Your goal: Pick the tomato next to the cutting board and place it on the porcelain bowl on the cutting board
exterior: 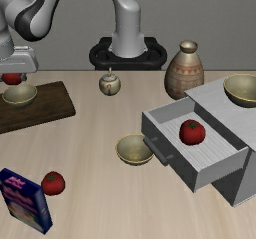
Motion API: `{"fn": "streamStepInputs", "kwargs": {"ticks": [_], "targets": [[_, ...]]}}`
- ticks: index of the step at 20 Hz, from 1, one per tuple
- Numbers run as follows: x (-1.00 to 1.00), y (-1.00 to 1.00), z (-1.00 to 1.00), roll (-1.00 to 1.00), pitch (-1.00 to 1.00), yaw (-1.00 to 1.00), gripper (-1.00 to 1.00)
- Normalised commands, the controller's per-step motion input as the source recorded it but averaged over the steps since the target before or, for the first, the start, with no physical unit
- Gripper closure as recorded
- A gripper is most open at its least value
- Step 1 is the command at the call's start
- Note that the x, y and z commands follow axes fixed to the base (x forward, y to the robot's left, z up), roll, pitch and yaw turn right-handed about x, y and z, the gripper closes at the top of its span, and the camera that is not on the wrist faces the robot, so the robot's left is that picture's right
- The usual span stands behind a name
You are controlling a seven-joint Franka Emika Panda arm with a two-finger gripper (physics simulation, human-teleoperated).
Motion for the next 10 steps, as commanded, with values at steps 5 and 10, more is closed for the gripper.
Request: {"fn": "streamStepInputs", "kwargs": {"ticks": [5,10], "targets": [[0.00,0.00,0.00,0.00,0.00,0.00,-1.00],[0.00,0.00,0.00,0.00,0.00,0.00,-1.00]]}}
